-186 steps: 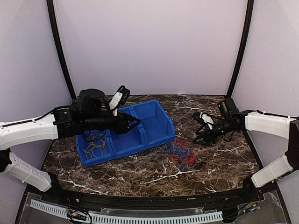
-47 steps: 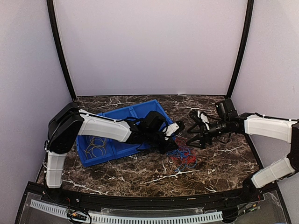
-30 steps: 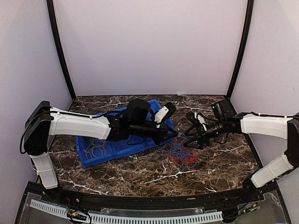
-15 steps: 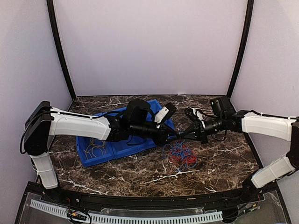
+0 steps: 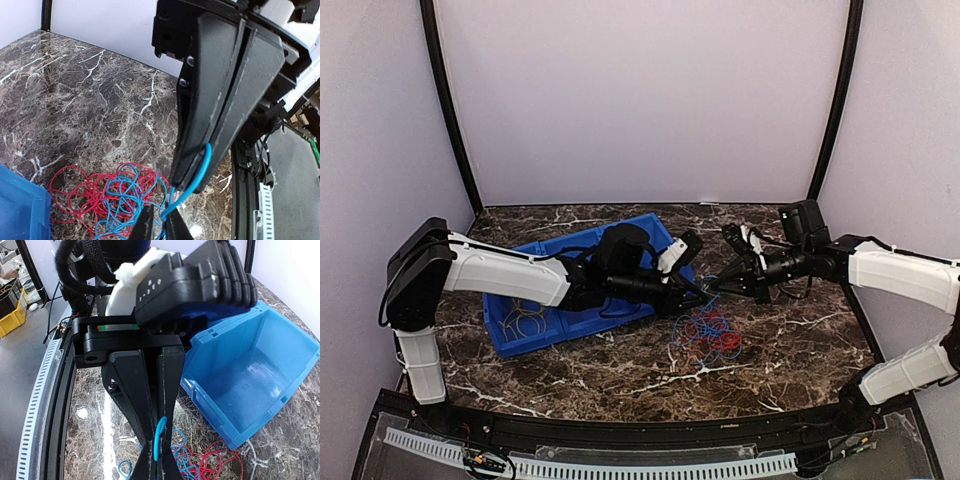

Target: Untangle the cables

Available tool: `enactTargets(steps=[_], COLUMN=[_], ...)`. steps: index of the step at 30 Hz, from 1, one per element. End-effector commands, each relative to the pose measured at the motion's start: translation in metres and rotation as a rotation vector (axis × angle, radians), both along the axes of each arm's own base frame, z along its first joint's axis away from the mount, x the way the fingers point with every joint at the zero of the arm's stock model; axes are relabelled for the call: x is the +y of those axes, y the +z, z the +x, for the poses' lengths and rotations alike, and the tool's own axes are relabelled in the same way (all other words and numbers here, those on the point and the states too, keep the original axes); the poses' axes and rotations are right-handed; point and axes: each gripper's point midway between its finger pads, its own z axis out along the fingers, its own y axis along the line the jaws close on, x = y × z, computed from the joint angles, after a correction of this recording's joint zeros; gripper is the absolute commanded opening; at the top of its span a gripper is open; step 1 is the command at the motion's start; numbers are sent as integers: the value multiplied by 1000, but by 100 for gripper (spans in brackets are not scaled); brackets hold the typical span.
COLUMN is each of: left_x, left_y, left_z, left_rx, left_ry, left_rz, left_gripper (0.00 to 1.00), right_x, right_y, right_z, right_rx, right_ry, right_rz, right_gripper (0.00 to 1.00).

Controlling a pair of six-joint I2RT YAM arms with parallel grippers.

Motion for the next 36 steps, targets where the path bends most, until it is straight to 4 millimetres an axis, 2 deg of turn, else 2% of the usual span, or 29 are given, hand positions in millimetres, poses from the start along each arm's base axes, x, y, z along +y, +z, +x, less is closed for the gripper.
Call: enactTargets(steps=[1, 2, 4, 5, 6, 9, 14, 15, 16, 17, 20, 21, 23, 24, 25, 26, 27, 31, 32, 33, 34, 35, 36], left_x=[-6, -5, 2, 4, 9, 20, 38, 41, 45, 49, 67, 72, 89, 93, 101, 104, 112, 138, 147, 154, 165, 172, 185], left_y=[30, 31, 50, 55, 67, 85, 110, 107, 117, 115, 145, 147, 179, 183, 201, 204, 223, 272, 294, 304, 330, 337, 367], left_z=[-1, 0, 1, 2, 5, 8, 9, 10, 8, 8, 2, 1, -6, -6, -9, -10, -12, -17, -17, -19, -21, -22, -24], left_rx=[-28, -29, -48, -50, -67, -74, -70, -64, -74, -80, -121, -130, -173, -187, -208, -222, -243, -321, -357, -371, -412, -421, -462], left_ry=[-4, 5, 40, 56, 85, 144, 217, 233, 239, 256, 295, 311, 334, 341, 353, 357, 368, 417, 440, 450, 474, 485, 518], left_rz=[-87, -89, -118, -127, -143, -163, -214, -212, -232, -228, -286, -290, -344, -340, -367, -357, -388, -411, -435, -430, -459, -443, -478], left_gripper=[3, 2, 0, 0, 0, 0, 0, 0, 0, 0, 0, 0, 0, 0, 0, 0, 0, 0, 0, 0, 0, 0, 0], right_x=[2, 2, 3, 4, 5, 15, 30, 32, 34, 35, 34, 34, 35, 35, 36, 35, 36, 35, 34, 32, 32, 30, 28], right_y=[3, 1, -5, -10, -15, -35, -74, -81, -86, -93, -106, -109, -112, -114, -116, -120, -122, -133, -136, -137, -138, -139, -140], right_z=[-3, -2, 1, 2, 2, 4, 6, 5, 4, 3, 1, 1, 0, 1, 4, 4, 6, 10, 10, 11, 11, 12, 15], right_rx=[-19, -15, -8, 7, 27, 108, 172, 186, 205, 225, 267, 279, 297, 306, 312, 328, 339, 371, 372, 374, 369, 365, 352], right_ry=[15, 11, 3, 4, 10, 33, 27, 26, 26, 27, 21, 17, 24, 19, 13, 8, 6, -16, -23, -29, -31, -36, -51], right_rz=[12, 8, 4, 3, 1, -28, -109, -118, -127, -136, -159, -162, -170, -177, -184, -199, -208, -254, -263, -272, -277, -283, -295], right_gripper=[10, 22, 47, 53, 58, 64, 66, 65, 63, 59, 40, 36, 29, 24, 19, 17, 14, 9, 8, 6, 5, 3, 1])
